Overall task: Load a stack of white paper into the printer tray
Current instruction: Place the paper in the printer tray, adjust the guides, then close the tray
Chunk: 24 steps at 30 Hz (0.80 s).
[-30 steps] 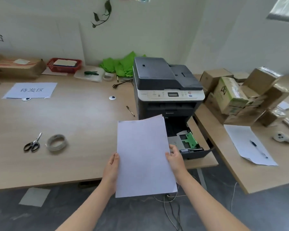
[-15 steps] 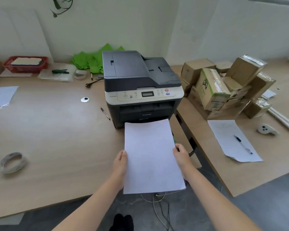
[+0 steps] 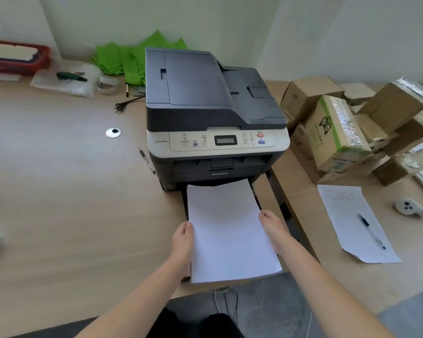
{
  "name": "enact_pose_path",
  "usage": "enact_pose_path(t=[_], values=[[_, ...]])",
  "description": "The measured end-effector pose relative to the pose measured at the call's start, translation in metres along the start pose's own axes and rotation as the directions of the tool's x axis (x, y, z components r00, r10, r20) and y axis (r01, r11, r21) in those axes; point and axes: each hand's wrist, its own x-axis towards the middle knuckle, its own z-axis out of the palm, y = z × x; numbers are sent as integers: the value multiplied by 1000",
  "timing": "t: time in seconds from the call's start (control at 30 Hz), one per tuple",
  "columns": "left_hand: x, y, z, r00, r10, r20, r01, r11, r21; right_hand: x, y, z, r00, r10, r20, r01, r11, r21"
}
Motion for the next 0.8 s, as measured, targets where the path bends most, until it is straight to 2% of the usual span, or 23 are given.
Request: enact_pose_path(t=[0.17, 0.23, 0.4, 0.57, 0.8], values=[[-1, 2, 18, 999, 9, -43, -9, 1000, 0, 25, 2, -6, 999, 39, 11, -39, 998, -56], [-2, 7, 26, 998, -30, -59, 28, 999, -25, 32, -4, -7, 999, 44, 19, -42, 997, -66], [3, 15, 38, 989, -10, -149, 0, 998, -67, 52, -15, -3, 999, 11, 48, -8, 998, -61], [21, 22, 45, 978, 27, -209, -33, 999, -26, 72, -21, -2, 997, -35, 65, 41, 996, -86], [33, 38, 55, 966, 36, -255, -45, 999, -31, 94, -24, 2, 995, -35, 98, 34, 999, 6]])
